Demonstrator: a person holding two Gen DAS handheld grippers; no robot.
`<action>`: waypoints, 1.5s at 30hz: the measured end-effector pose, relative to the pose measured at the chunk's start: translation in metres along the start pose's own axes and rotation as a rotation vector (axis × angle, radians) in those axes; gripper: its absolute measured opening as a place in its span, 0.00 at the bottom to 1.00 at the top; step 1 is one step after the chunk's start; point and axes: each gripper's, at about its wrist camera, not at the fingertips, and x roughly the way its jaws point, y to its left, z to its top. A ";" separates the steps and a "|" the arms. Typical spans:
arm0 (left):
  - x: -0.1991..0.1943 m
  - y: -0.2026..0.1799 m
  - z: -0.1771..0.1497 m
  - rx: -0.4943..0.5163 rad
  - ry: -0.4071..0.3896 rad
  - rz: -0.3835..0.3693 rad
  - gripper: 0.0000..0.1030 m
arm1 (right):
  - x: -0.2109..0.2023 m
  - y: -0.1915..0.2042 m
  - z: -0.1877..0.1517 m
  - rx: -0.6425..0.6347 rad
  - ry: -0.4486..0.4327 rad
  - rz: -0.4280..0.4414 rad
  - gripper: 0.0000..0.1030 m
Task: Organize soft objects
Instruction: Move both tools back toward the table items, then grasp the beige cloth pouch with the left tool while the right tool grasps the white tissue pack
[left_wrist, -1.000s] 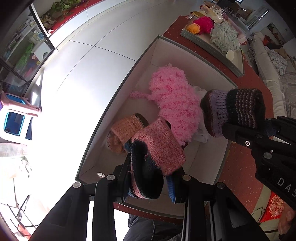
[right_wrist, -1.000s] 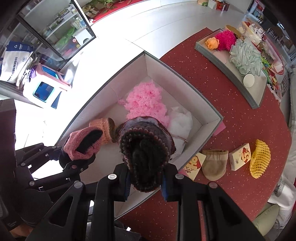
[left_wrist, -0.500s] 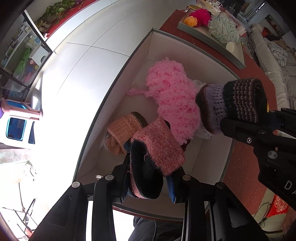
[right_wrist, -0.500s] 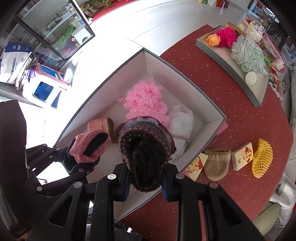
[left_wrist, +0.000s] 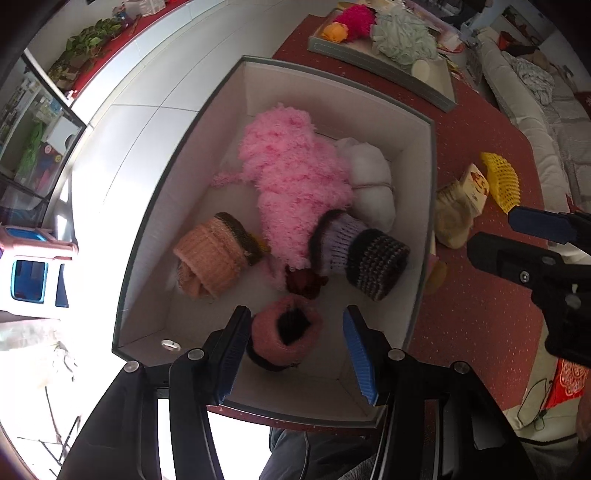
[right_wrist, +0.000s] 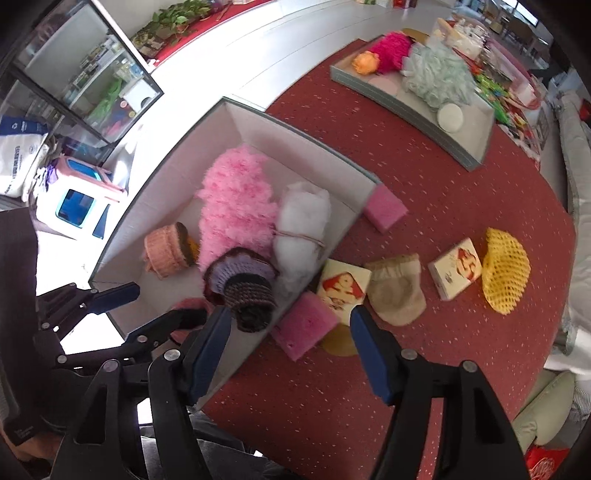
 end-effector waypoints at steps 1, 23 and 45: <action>-0.002 -0.011 -0.003 0.028 -0.007 -0.014 0.51 | 0.000 -0.013 -0.008 0.026 0.000 -0.003 0.68; 0.079 -0.221 0.046 0.348 -0.007 0.058 0.53 | 0.029 -0.272 -0.087 0.467 0.033 -0.054 0.69; 0.145 -0.217 0.071 0.221 0.077 0.086 0.54 | 0.061 -0.330 0.008 0.501 -0.063 -0.033 0.75</action>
